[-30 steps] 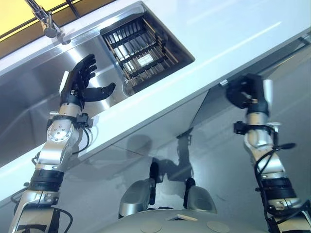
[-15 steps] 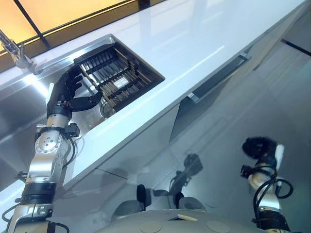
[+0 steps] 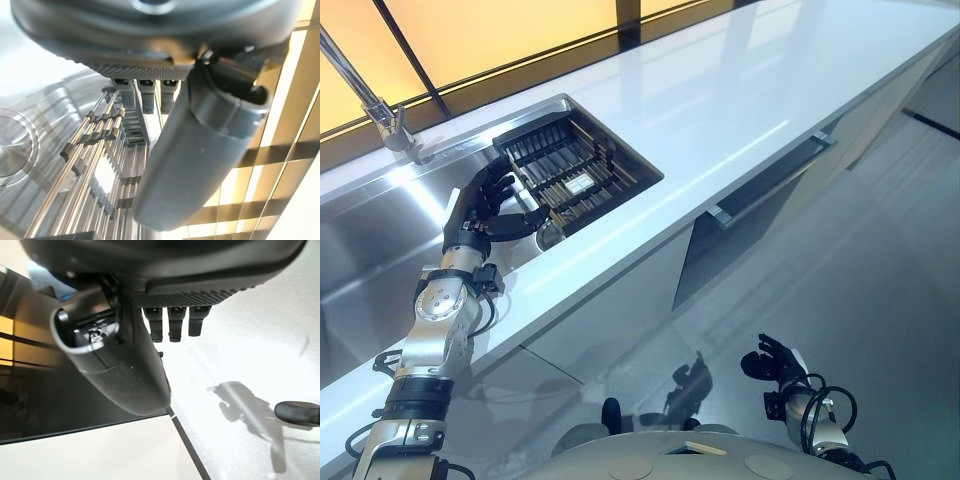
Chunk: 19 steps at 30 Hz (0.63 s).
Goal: Pick up plates and place into dishwasher.
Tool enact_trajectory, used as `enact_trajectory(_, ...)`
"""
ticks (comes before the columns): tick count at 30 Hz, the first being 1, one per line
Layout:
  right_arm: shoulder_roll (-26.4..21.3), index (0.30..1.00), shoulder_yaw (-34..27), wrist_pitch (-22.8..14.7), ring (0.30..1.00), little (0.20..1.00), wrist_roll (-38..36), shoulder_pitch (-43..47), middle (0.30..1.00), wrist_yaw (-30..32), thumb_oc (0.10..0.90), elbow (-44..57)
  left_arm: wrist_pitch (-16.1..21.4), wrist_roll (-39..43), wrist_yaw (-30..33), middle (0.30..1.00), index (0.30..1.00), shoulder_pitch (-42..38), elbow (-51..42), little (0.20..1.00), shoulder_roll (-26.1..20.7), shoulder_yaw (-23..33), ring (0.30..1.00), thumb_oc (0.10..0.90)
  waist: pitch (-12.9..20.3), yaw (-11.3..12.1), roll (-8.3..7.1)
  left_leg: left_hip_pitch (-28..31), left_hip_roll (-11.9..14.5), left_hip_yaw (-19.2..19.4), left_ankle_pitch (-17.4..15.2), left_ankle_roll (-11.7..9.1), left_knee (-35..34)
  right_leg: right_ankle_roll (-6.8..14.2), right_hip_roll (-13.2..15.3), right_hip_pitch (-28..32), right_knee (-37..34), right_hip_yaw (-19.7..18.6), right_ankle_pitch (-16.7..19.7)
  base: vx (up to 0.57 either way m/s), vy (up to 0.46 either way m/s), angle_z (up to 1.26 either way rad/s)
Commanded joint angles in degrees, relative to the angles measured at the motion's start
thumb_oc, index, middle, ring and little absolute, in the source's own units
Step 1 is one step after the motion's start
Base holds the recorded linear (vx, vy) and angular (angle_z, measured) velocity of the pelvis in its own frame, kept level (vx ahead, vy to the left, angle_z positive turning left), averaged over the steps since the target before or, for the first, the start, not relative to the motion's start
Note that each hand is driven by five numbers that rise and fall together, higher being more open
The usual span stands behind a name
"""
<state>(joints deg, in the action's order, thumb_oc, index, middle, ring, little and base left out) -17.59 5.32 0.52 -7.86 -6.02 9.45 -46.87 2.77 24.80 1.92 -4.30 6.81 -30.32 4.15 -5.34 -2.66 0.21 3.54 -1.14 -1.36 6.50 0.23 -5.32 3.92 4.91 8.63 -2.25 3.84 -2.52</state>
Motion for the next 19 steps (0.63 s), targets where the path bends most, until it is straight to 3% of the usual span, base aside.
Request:
enact_trajectory(1, -1.7, 0.900, 0.0, -1.9, 0.900, 0.900, 1.1, 2.7, 0.900, -1.0, 0.800, -4.5, 6.0, 1.7, -0.5, 0.900, 0.900, -6.5, -0.9, 0.900, -2.3, 1.7, 0.900, 0.800, 2.0, 1.4, 0.45, 3.0, -2.3, 3.9, -7.0, 1.5, 0.9, 0.1, -1.6, -4.2, 3.5, 1.8, 2.1, 0.00, 0.000, 0.00)
enact_trajectory(6, -1.0, 0.900, 1.2, 2.7, 0.900, 0.900, 2.4, 3.5, 0.900, -4.9, 0.800, -15.5, 5.6, 1.8, -1.0, 0.900, 0.900, -6.5, -2.2, 0.900, -1.4, 1.4, 0.900, 0.800, 2.3, 2.5, 0.53, 3.1, -2.4, 3.5, -7.1, 1.5, 0.7, -0.1, -1.9, -3.3, 1.5, 2.3, 2.9, 0.00, -0.008, 0.02)
enact_trajectory(12, 0.9, 0.900, 5.2, 3.4, 0.900, 0.900, 4.0, 2.6, 0.900, -7.1, 0.800, -15.0, 5.0, -0.2, -1.2, 0.900, 0.900, -6.7, -4.3, 0.900, -0.5, 0.7, 0.900, 0.800, 2.4, 3.0, 0.59, 3.0, -2.7, 2.3, -6.9, 1.6, 0.7, -0.5, -2.1, -3.1, 2.1, 2.8, 2.3, 0.00, -0.011, 0.06)
enact_trajectory(19, 1.9, 0.900, 5.9, 1.4, 0.900, 0.900, 5.0, 2.1, 0.900, -6.5, 0.800, -16.6, 4.5, 0.7, 0.9, 0.900, 0.900, -6.9, -5.0, 0.900, 0.0, 0.7, 0.900, 0.800, 2.7, 2.9, 0.99, 3.3, -3.0, 2.1, -7.0, 1.8, 0.5, -0.5, -2.1, -2.8, 1.9, 3.4, 2.1, -0.01, 0.007, 0.04)
